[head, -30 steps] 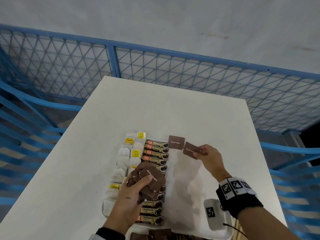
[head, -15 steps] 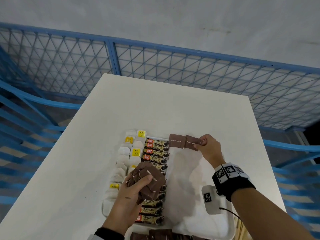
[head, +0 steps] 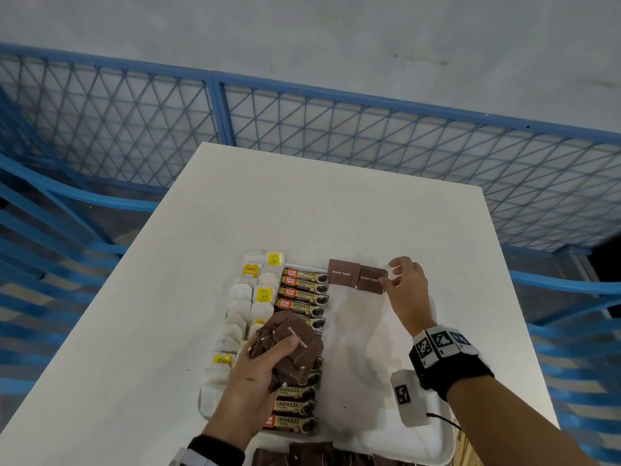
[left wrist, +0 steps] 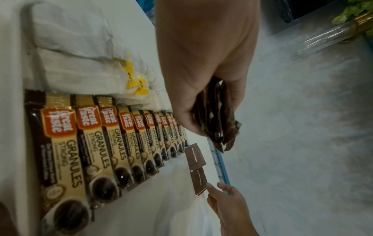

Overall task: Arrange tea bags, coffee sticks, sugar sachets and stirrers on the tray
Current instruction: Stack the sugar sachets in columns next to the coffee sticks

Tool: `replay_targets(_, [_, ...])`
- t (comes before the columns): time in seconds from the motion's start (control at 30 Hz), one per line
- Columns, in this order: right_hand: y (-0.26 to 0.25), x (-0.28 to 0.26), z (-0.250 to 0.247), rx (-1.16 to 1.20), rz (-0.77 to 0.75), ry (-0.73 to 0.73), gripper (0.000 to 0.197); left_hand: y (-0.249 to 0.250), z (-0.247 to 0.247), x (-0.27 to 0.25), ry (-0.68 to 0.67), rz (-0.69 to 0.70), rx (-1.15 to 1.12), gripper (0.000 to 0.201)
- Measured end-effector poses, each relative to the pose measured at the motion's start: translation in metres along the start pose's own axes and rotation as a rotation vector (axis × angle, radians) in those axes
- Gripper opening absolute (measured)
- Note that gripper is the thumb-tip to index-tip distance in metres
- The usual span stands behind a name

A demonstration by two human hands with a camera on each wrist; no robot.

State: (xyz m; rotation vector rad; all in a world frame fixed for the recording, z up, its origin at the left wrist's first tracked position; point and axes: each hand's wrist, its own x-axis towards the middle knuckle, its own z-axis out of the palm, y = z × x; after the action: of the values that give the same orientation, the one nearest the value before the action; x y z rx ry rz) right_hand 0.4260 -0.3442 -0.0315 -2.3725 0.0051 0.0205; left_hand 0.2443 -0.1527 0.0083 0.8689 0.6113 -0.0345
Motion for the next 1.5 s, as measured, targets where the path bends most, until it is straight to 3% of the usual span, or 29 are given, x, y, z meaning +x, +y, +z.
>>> replay_targets(0.1, [-0.01,-0.013,0.002,0.061,-0.064,0.021,0.014,-0.001,0.001,0.0,-0.022,0.003,-0.005,0.039])
replay_targets(0.17, [-0.023,-0.027,0.001,0.136,-0.079,-0.054,0.006,-0.001,0.001,0.0,-0.029,0.006,-0.01,0.04])
replay_targets(0.33, [-0.067,-0.078,-0.011,0.256,-0.04,-0.58,0.029,0.001,0.004,-0.004,-0.06,0.025,-0.035,0.036])
replay_targets(0.43, [-0.076,-0.096,-0.011,0.378,0.004,-0.755,0.032,0.002,0.005,-0.005,-0.075,0.017,-0.018,0.038])
replay_targets(0.53, [-0.077,-0.102,-0.006,0.45,0.032,-0.791,0.025,0.002,0.004,-0.007,-0.071,0.006,-0.033,0.038])
replay_targets(0.67, [-0.081,-0.101,-0.006,0.542,0.052,-0.799,0.018,0.001,0.002,-0.007,-0.104,0.007,-0.067,0.094])
replay_targets(0.77, [-0.083,-0.098,-0.008,0.588,0.083,-0.818,0.012,0.0,0.001,-0.007,-0.123,0.011,-0.082,0.098])
replay_targets(0.9, [-0.084,-0.093,-0.011,0.623,0.113,-0.866,0.019,0.002,0.0,-0.008,-0.089,0.045,-0.095,0.1])
replay_targets(1.0, [-0.078,-0.086,-0.012,0.686,0.166,-0.793,0.012,0.002,-0.004,-0.007,-0.051,0.037,-0.095,0.08])
replay_targets(1.1, [-0.063,-0.067,-0.005,0.681,0.224,-0.594,0.017,0.001,-0.007,-0.007,-0.005,0.047,-0.068,0.093])
replay_targets(1.2, [-0.042,-0.045,0.003,0.446,0.191,-0.428,0.021,0.002,-0.007,-0.009,0.016,0.028,-0.112,0.059])
replay_targets(1.23, [-0.038,-0.039,0.005,0.357,0.168,-0.381,0.021,0.002,-0.007,-0.009,0.008,0.023,-0.11,0.057])
replay_targets(1.33, [-0.027,-0.023,0.01,0.266,0.089,-0.273,0.025,0.001,-0.007,-0.006,-0.015,0.052,-0.097,0.094])
replay_targets(1.5, [-0.023,-0.004,0.021,0.241,0.034,-0.264,0.029,0.001,-0.009,-0.003,-0.014,0.059,-0.097,0.089])
